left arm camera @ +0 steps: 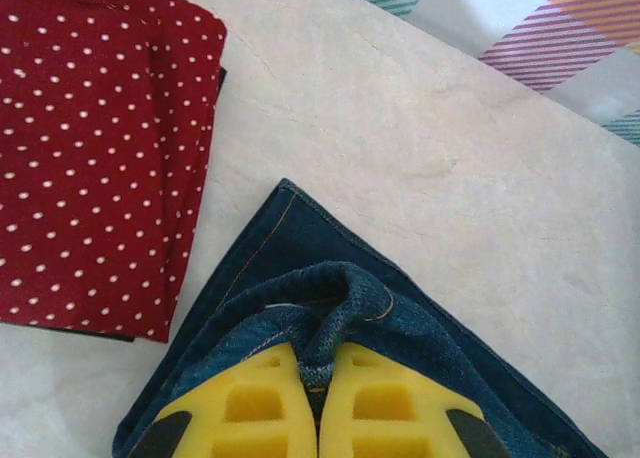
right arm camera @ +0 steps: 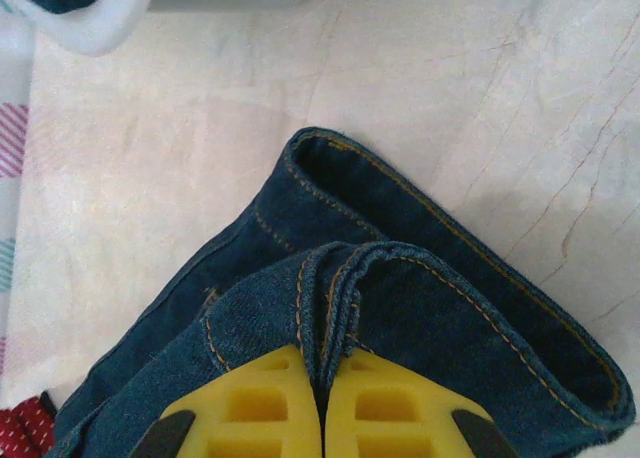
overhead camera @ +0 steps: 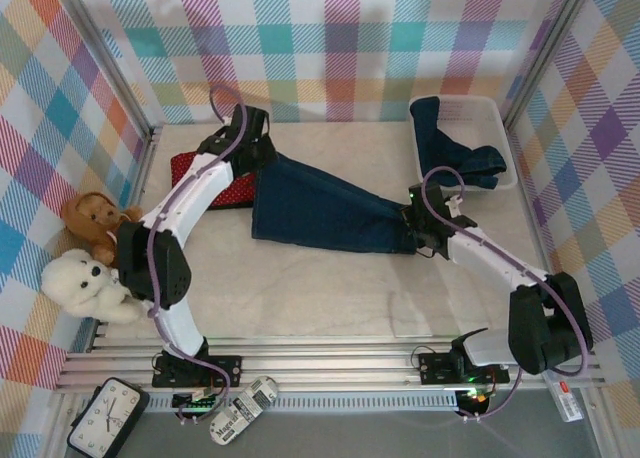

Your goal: Fold and stack the skirts

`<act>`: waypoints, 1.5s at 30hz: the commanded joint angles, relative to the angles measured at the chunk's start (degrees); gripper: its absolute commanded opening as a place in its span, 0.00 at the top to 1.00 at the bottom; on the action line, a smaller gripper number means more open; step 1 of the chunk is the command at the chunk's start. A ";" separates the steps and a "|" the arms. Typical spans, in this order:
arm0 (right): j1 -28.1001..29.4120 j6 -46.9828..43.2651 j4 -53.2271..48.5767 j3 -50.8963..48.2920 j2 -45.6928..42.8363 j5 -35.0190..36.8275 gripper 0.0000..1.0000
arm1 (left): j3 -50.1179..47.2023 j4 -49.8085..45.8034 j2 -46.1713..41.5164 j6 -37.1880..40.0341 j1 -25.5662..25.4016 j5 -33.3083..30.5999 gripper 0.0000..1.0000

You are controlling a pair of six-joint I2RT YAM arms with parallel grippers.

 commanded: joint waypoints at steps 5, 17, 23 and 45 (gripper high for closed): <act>-1.24 -0.81 -1.75 3.44 3.26 2.94 0.74 | 10.83 -6.63 8.37 -0.45 1.66 -2.37 1.00; 2.63 -19.93 -3.18 4.85 -3.33 -7.50 0.01 | 8.68 -10.34 9.79 -0.97 0.42 18.23 0.00; 4.31 -27.09 1.64 6.40 5.72 -18.88 0.01 | 2.13 -5.55 14.10 -3.52 -1.79 25.65 0.00; 4.82 -38.03 4.55 5.74 5.96 -26.94 0.01 | -16.06 -2.03 -0.22 -7.46 -2.89 25.17 0.00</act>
